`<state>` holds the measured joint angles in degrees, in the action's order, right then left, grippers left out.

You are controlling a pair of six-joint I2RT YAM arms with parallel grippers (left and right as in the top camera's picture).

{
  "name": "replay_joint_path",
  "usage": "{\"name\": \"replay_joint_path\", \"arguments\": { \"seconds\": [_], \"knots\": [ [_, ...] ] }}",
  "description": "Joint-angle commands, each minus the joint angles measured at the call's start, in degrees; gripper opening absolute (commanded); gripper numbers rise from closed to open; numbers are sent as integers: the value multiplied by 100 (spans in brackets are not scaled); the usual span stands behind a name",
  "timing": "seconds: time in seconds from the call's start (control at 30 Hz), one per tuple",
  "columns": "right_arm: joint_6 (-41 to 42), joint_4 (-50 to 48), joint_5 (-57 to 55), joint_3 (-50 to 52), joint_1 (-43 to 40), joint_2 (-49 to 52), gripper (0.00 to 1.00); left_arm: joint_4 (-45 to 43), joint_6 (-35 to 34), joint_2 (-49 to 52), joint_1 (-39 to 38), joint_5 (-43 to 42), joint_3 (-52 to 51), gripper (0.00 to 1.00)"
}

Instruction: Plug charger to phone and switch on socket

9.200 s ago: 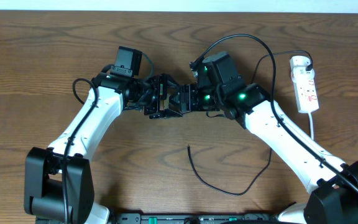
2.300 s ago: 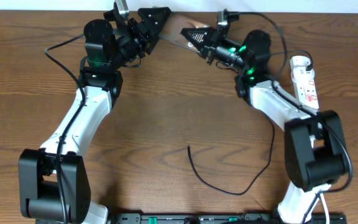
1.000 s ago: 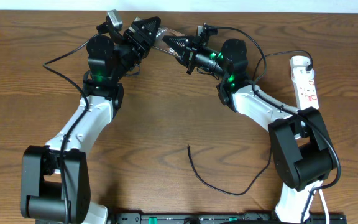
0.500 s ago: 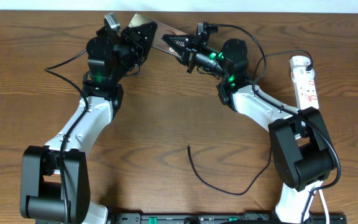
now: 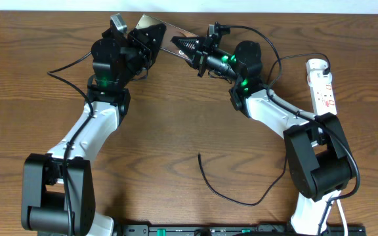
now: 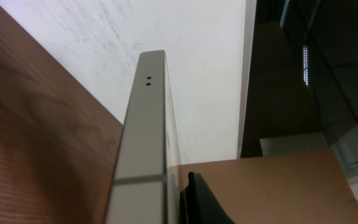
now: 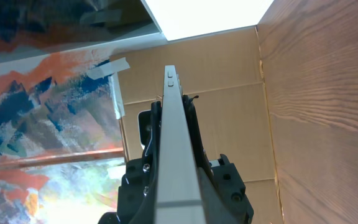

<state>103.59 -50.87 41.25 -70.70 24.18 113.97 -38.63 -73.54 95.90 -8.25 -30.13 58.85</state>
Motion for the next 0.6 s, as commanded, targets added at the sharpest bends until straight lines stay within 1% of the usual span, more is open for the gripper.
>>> {"name": "replay_joint_path", "arguments": {
  "seconds": [0.0, 0.33, 0.57],
  "knots": [
    [-87, 55, 544, -85, 94, -42, 2, -85, 793, -74, -28, -247, 44, 7],
    [-514, 59, 772, -85, 94, -42, 1, -90, 793, -74, -28, -695, 44, 8],
    [-555, 83, 848, -85, 94, -42, 2, -87, 793, -74, -28, -702, 44, 7]
  ]
}}
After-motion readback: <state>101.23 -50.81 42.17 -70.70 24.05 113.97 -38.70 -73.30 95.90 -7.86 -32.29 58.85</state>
